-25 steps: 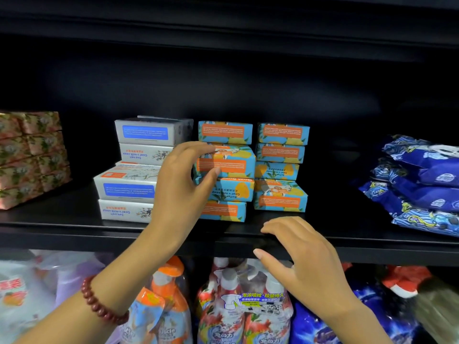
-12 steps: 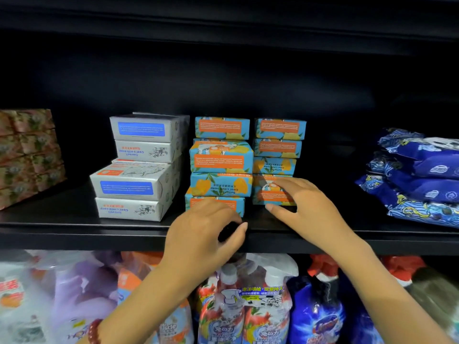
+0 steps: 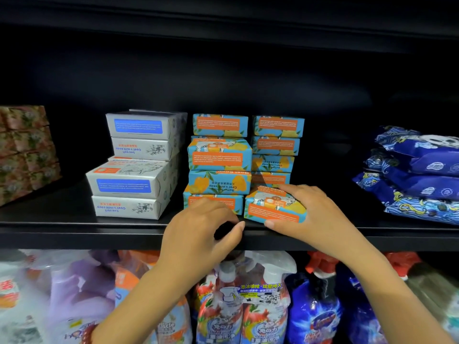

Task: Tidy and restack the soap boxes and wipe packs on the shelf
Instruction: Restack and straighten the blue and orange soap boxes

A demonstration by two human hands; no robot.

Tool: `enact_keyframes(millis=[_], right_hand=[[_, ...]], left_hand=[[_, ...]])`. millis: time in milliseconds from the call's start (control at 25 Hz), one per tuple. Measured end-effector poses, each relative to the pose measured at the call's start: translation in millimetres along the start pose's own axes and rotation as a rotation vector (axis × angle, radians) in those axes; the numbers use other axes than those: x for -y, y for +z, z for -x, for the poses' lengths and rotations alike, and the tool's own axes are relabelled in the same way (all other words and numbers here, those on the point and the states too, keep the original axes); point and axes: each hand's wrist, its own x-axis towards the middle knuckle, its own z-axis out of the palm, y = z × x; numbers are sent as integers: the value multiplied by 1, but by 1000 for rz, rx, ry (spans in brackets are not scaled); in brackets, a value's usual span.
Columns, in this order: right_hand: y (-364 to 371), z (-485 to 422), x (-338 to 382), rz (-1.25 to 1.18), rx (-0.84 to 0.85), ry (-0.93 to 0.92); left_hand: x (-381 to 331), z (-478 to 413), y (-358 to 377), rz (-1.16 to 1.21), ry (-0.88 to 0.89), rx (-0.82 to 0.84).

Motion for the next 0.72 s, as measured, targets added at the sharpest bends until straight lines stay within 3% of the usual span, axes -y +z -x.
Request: enact_keyframes(millis=[160, 280, 360, 480, 600, 720], right_hand=[[4, 12, 2, -111, -197, -75], [0, 25, 5, -83, -368, -299], [-4, 31, 10, -118, -409, -441], [-2, 32, 24, -108, -407, -560], [4, 32, 27, -151, -380, -513], [3, 34, 26, -389, -184, -275]], left_hand=[[-3, 1, -2, 40, -38, -15], [-10, -5, -10, 457, -258, -95], [-14, -11, -15, 729, -361, -51], [-23, -16, -18, 907, -333, 94], [-26, -16, -18, 970, -357, 29], [-20, -16, -21, 950, -368, -43]])
